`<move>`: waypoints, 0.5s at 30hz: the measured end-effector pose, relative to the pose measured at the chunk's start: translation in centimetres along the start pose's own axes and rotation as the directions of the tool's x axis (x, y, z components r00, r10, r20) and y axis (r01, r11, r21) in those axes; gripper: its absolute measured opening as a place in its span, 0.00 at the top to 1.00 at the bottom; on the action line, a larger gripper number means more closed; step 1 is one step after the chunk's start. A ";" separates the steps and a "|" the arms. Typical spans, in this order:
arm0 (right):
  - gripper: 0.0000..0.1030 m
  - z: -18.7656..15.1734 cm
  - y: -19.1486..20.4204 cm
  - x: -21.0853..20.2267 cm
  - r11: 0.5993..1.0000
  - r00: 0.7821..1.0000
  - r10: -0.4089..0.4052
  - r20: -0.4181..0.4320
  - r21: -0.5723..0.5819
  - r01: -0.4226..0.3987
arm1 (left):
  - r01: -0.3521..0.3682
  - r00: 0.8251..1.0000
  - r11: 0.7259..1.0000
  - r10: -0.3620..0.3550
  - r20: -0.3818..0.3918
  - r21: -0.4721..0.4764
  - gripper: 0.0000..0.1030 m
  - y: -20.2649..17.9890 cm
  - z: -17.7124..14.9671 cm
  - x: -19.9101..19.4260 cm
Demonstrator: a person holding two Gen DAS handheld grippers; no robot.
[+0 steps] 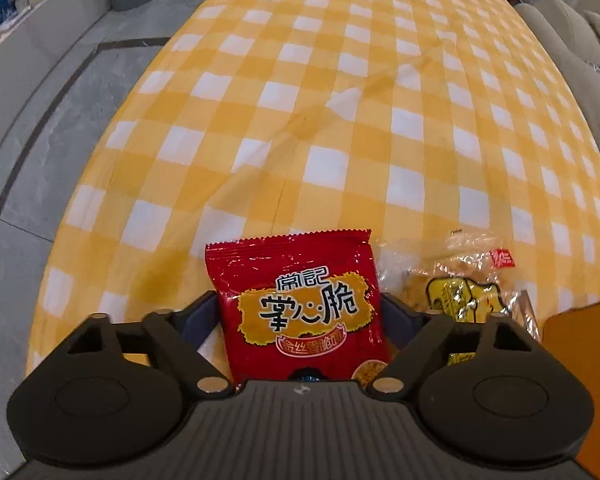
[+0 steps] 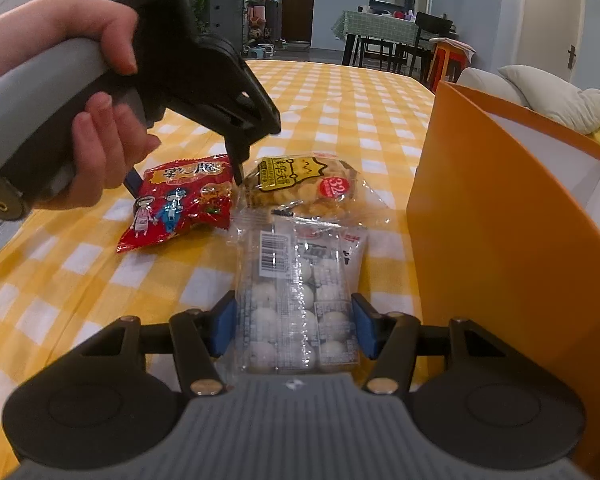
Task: Organize snacks
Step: 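Grasp the red snack bag with the left tool while the right tool holds the white-ball pack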
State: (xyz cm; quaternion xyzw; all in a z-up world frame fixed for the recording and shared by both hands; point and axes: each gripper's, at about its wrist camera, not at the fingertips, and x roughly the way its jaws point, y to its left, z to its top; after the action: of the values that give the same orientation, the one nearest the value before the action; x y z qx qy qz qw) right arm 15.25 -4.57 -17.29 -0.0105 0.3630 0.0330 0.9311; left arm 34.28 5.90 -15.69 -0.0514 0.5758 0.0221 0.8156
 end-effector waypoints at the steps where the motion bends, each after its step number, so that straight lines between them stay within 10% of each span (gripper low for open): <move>1: 0.44 0.0 0.0 0.0 1.000 1.000 0.001 0.000 -0.002 -0.001 | -0.001 1.000 1.000 0.001 0.006 0.001 0.13 0.2 -0.3 -0.2; 15: 0.46 0.3 -0.7 -1.0 0.998 0.999 0.045 -0.009 0.038 -0.045 | 0.028 0.999 0.999 -0.029 0.036 0.022 0.16 4.0 -7.0 -3.1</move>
State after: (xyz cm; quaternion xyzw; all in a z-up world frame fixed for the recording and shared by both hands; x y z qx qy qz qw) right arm 14.74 -5.27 -16.34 0.0149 0.3682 0.0470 0.9284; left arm 26.33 9.16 -15.27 -0.0503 0.5604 0.0050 0.8267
